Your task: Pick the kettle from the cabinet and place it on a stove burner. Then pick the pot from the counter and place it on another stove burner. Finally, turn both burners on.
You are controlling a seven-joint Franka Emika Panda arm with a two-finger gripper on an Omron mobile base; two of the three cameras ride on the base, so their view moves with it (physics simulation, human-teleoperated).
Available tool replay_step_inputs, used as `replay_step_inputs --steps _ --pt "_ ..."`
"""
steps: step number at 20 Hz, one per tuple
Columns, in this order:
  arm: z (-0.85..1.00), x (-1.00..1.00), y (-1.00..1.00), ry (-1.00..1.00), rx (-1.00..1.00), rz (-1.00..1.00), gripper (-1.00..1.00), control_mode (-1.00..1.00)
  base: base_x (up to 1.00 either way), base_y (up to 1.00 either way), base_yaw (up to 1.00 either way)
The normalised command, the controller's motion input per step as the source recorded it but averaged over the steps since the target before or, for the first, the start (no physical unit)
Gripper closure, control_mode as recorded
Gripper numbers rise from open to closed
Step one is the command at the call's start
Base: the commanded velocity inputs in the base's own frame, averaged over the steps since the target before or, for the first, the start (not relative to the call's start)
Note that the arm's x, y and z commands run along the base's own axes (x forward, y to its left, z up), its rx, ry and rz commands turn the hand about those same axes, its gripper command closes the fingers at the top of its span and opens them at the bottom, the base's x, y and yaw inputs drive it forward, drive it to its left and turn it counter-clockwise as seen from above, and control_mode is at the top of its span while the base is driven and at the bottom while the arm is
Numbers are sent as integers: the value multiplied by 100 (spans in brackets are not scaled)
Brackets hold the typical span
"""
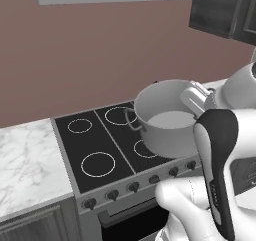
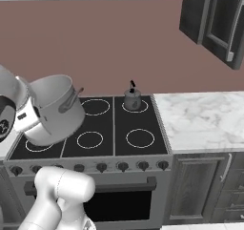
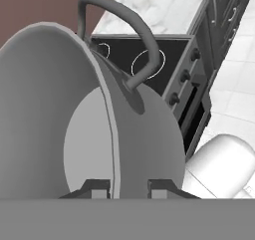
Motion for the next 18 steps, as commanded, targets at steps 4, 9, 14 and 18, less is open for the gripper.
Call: replay_step_inputs --steps 4,9,14,18 --pt "0 23 -26 0 0 0 100 -100 0 0 0" --pt "0 19 -28 0 0 0 100 -100 0 0 0" --pt "0 11 -26 0 0 0 100 -100 0 0 0" --pt "0 22 -18 0 0 0 100 -100 0 0 0"
